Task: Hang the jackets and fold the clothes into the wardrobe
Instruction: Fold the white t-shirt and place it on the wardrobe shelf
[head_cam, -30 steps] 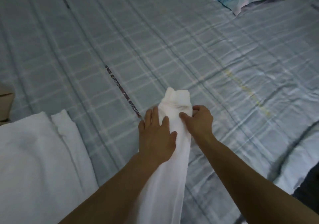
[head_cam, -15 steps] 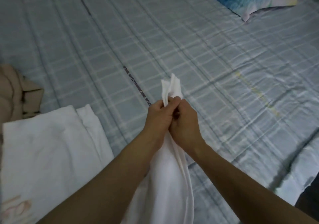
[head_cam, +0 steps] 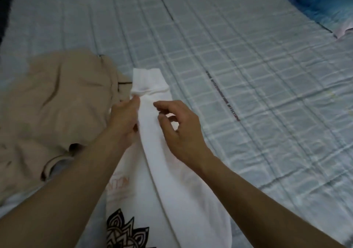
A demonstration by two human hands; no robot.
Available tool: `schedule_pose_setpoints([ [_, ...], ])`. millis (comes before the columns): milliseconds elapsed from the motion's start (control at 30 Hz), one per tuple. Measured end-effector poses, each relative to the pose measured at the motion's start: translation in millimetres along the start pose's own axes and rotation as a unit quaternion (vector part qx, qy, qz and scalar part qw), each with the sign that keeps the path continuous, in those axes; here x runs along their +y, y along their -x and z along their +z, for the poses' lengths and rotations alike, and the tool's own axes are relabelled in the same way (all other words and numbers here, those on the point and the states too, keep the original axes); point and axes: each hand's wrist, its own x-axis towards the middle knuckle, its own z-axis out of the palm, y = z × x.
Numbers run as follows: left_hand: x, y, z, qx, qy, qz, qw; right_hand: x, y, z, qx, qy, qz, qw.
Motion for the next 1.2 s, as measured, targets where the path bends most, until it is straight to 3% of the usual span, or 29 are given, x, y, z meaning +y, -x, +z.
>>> schedule_pose_setpoints([
  [67,-23,-17,-29,0.043,-0.050,-0.038,0.997,15,23,14,-0.013,0.061,0.010,0.998],
  [133,-47,-21,-48,0.030,-0.131,-0.059,0.989,35,55,17,-0.055,0.138,0.039,0.988],
  [233,-67,-20,-61,0.027,-0.219,0.003,0.975,61,99,10,-0.141,0.253,0.082,0.954],
  [367,-58,-22,-67,0.062,-0.259,0.112,0.957,69,136,4,-0.199,0.366,0.056,0.907],
  [533,-55,-44,-80,0.114,-0.305,0.084,0.942,56,167,17,-0.241,0.440,0.034,0.864],
  [600,-64,-26,-77,0.120,-0.384,0.148,0.904,61,175,20,-0.254,0.458,0.038,0.851],
  [667,-78,8,-75,0.088,-0.503,0.294,0.808,67,179,21,-0.259,0.469,0.040,0.843],
  [733,-102,40,-74,-0.001,-0.574,0.403,0.713,70,180,21,-0.257,0.476,0.037,0.840],
  [833,-150,75,-75,-0.103,-0.653,0.434,0.612,70,181,23,-0.256,0.476,0.033,0.840],
  [967,-189,111,-89,-0.147,-0.709,0.387,0.571,58,210,15,-0.260,0.467,0.035,0.845],
  [1100,-204,137,-109,-0.157,-0.703,0.364,0.590,40,276,3,-0.281,0.460,0.014,0.842],
  [1200,-218,156,-124,-0.164,-0.705,0.365,0.586,38,304,0,-0.278,0.450,0.009,0.849],
])
